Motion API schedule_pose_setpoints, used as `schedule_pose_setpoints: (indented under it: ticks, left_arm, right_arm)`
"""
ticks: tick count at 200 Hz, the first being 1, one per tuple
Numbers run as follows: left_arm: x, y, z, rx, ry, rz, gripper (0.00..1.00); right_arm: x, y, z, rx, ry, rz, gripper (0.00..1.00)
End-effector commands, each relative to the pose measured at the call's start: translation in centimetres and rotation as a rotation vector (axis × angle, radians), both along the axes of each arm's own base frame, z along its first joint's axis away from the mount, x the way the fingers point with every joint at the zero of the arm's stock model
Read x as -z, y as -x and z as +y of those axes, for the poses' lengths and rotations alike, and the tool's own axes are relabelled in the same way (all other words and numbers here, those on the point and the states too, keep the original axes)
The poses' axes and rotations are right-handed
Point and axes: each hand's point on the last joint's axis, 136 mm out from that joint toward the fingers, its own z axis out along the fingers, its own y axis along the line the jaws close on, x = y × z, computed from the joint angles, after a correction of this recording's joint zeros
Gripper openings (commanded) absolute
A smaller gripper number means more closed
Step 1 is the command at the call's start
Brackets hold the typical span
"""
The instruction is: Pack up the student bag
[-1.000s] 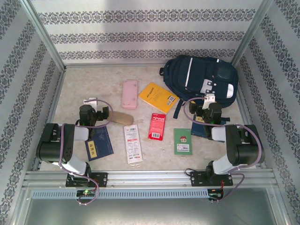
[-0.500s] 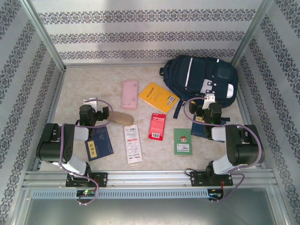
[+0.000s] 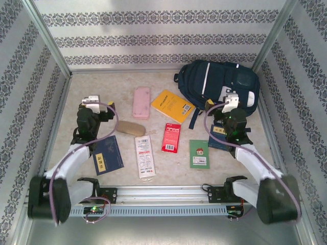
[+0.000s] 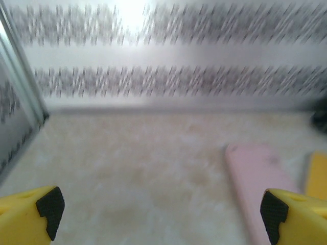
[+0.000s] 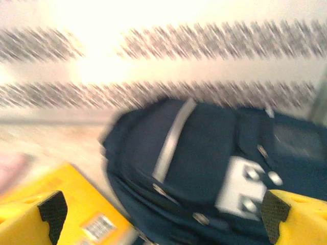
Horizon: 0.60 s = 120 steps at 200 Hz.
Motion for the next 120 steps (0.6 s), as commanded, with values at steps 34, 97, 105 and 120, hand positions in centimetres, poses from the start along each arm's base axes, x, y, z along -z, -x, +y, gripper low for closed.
schedule_pose_setpoints:
  ticks: [34, 97, 105, 120]
  left_arm:
    - [-7.7, 6.7, -4.3, 0.11, 0.232, 0.186, 1.0]
    - [-5.9, 11.2, -3.2, -0.012, 0.366, 0.448, 0.99]
    - [-5.5, 11.4, -4.0, 0.019, 0.392, 0.476, 0.99]
    - [-4.5, 11.4, -5.6, 0.082, 0.42, 0.564, 0.99]
  right_arm:
    - [-7.4, 8.4, 10.6, -0.292, 0.119, -0.017, 0.98]
    - [-11.2, 12.9, 7.8, -0.258, -0.086, 0.224, 0.98]
    - [-11.4, 13.2, 7.5, -0.265, -0.115, 0.205, 0.98]
    - [-11.0, 13.3, 5.9, -0.217, -0.169, 0.227, 0.98]
